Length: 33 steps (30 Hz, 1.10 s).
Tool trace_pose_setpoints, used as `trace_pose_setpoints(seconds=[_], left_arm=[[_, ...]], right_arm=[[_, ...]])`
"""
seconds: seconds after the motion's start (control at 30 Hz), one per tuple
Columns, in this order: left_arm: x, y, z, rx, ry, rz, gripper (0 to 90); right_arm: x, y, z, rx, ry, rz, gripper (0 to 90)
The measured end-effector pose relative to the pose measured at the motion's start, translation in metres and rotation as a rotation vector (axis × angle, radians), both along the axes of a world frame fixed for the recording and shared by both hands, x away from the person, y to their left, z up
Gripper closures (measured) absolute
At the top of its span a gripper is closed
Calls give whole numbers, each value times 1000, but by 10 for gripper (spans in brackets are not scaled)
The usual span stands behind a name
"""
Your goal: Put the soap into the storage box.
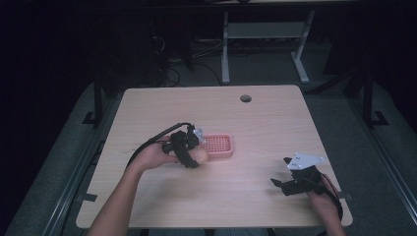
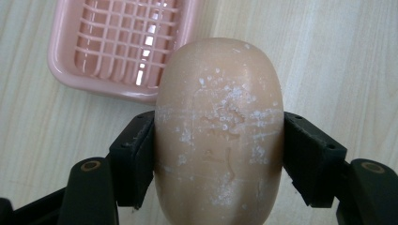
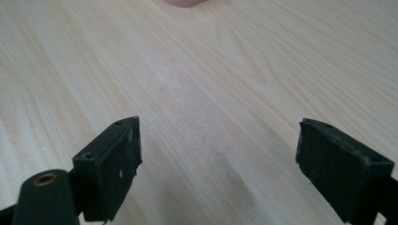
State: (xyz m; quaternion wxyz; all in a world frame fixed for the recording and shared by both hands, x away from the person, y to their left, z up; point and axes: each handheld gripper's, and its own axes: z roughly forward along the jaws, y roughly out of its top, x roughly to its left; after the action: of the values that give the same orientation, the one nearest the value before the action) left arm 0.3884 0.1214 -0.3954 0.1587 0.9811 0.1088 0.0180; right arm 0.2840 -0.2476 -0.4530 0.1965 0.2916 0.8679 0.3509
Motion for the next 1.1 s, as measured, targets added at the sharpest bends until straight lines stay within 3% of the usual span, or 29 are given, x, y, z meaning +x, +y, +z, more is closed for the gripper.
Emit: trace_pose_setpoints(seconds=[0.93, 1.1], left_arm=[[24, -30, 13, 22, -15, -30, 319], [31, -33, 12, 0, -7, -21, 320]], right_arm=[[-1, -1, 1, 13, 1, -5, 140], [-1, -2, 1, 12, -2, -4, 140]])
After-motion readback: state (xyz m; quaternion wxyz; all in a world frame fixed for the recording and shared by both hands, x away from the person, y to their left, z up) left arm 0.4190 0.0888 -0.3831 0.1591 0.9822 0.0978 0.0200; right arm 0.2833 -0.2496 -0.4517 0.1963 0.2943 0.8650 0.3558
